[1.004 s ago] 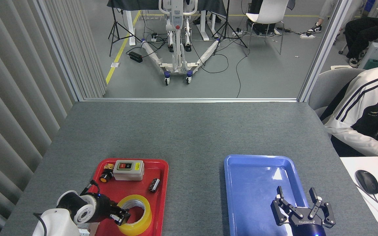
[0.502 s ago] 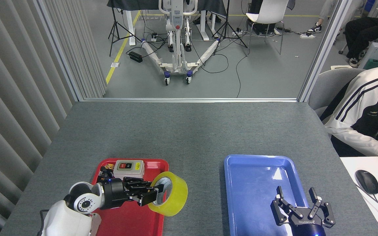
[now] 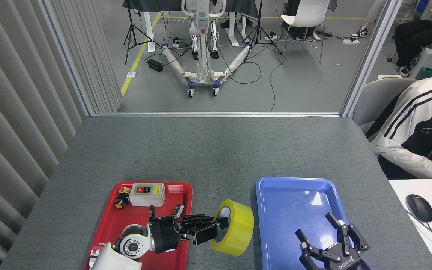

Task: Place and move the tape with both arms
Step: 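Lift the tape roll with the left gripper toward the right gripper, then bring the right gripper under the tape roll to take it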

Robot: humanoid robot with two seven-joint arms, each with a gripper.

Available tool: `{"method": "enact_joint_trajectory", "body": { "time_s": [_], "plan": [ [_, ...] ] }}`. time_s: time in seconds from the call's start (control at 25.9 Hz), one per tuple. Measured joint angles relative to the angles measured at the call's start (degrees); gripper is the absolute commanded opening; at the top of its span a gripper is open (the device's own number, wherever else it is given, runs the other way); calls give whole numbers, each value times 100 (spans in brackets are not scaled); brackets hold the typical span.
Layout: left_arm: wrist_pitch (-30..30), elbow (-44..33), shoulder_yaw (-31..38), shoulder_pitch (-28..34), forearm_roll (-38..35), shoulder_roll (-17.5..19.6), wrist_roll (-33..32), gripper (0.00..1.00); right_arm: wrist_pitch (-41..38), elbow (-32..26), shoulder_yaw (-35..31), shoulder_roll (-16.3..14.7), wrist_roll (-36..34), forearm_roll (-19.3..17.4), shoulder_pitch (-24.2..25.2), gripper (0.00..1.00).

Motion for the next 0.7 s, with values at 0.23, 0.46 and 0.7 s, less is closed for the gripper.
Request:
{"method": "enact_joint_trajectory", "body": {
  "time_s": [0.23,0.46,0.7],
  "plan": [
    [0,16,-83,11,14,-110,0,0,-556,-94,114,-195,-135,-96,183,100],
    [0,-163,-145,203,20,-38,10,0,-606,-237,379,-174,-143,-173,267,100],
    [-1,-215,-159,280,24,-21,22,0,-617,-467,650,-136,-159,-182,382,100]
  ]
}}
